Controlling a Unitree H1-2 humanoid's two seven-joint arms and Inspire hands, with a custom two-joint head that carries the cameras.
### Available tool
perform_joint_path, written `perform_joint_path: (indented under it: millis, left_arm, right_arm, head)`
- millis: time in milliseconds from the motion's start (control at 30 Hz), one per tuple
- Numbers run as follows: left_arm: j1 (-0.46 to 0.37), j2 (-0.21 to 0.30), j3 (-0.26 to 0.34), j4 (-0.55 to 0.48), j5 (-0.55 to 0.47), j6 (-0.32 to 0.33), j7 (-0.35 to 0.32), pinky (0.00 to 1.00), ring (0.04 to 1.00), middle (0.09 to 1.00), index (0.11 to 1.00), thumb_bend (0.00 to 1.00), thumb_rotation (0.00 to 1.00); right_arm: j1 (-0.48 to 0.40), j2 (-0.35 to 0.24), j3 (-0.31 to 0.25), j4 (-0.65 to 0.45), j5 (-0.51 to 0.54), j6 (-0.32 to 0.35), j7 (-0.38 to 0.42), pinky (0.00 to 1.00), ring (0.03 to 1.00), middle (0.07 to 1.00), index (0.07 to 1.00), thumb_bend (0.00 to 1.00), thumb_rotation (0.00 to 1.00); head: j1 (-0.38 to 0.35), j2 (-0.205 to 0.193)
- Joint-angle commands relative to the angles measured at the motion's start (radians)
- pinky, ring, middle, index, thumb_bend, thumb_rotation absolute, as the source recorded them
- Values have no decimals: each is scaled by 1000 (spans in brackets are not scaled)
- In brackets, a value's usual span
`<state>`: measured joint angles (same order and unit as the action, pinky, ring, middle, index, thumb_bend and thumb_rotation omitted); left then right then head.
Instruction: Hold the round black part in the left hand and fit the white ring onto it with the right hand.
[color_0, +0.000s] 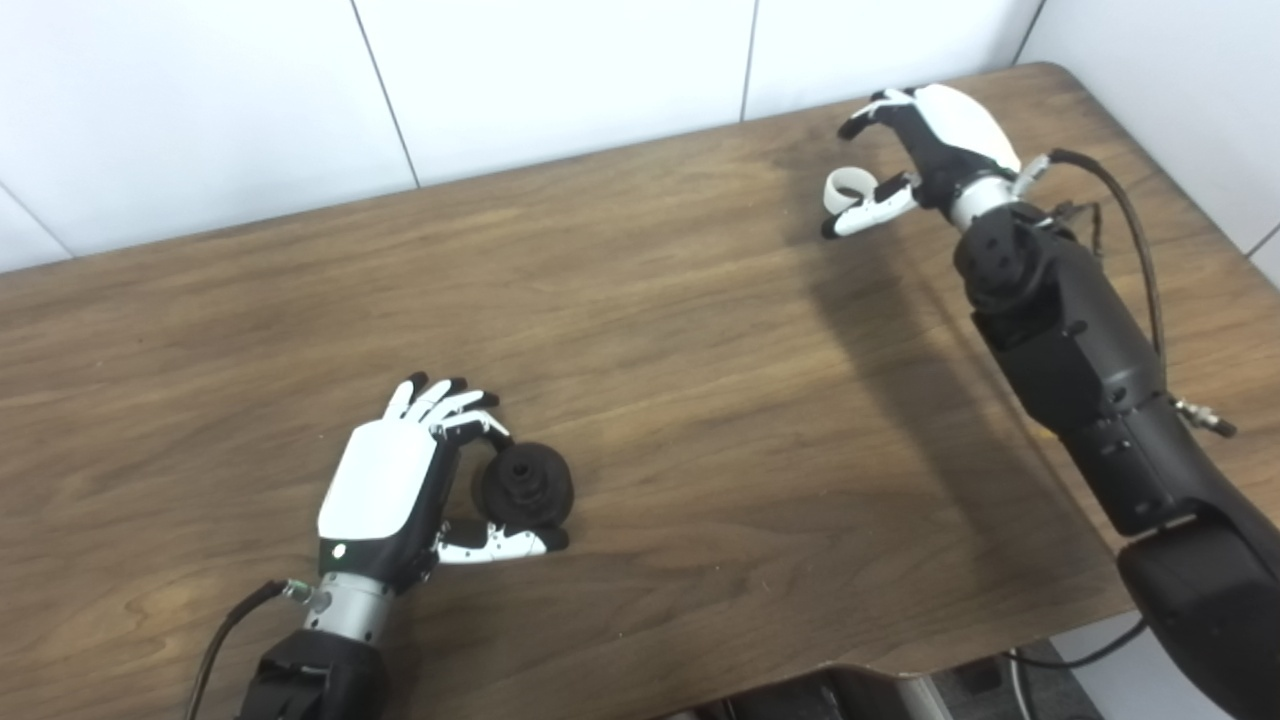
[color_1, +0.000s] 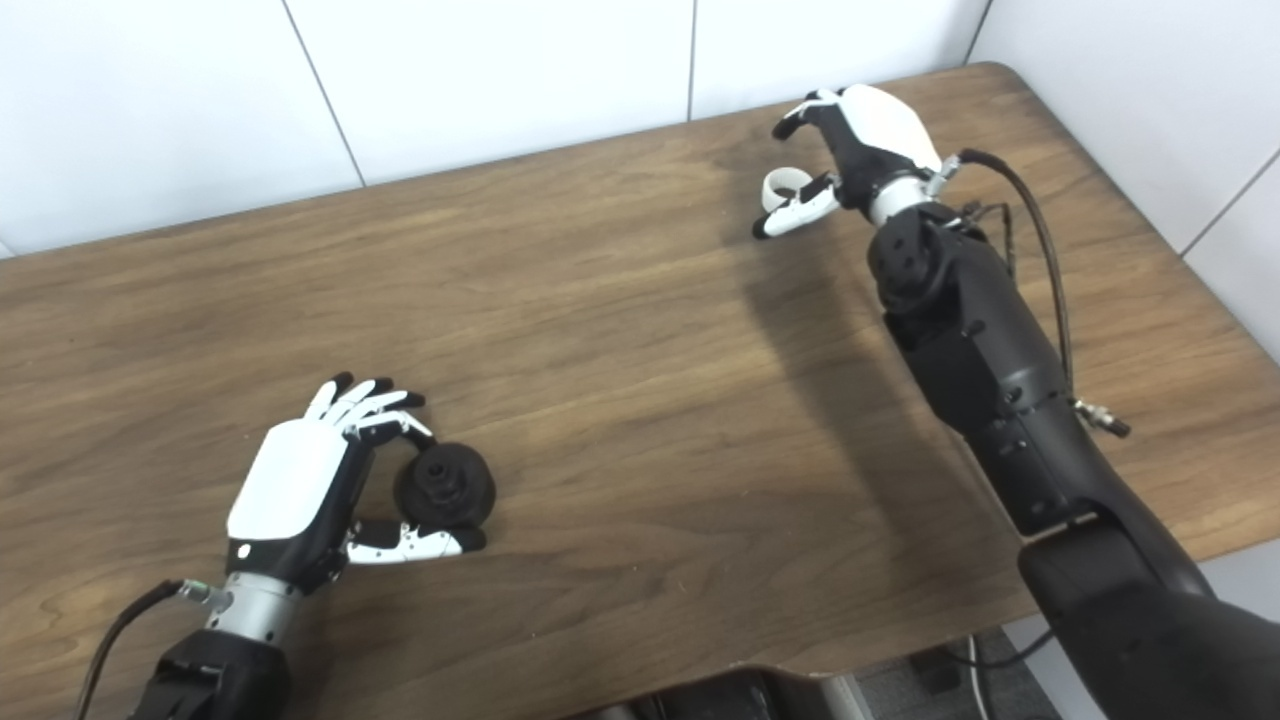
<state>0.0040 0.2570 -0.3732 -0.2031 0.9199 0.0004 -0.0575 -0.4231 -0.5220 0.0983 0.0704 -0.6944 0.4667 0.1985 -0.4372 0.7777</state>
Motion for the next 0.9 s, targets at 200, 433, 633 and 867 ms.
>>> perform_joint_path:
  millis: [200,433,633,867]
  left_arm:
    - [16,28,12,25,5,-6,-9,985,897,808,487,520,57]
    - [17,33,15,40,12,-24,15,975,891,803,486,520,57]
    - [20,32,16,35,13,-11,-1,990,902,809,487,519,58]
    - [20,32,18,39,10,-15,0,995,908,814,487,520,58]
  right_arm:
    - [-93,-7,-24,72,-55,3,14,1000,988,931,739,781,213]
    - [-101,7,-34,131,-62,3,7,1000,983,938,753,765,254]
    - [-110,16,-53,161,-61,3,5,1000,982,938,758,759,261]
    - [-120,22,-59,173,-66,3,20,1000,978,930,744,750,277]
  head:
    - [-13,-5]
    - [-10,-19]
    - [-13,-30]
    - [-5,-37]
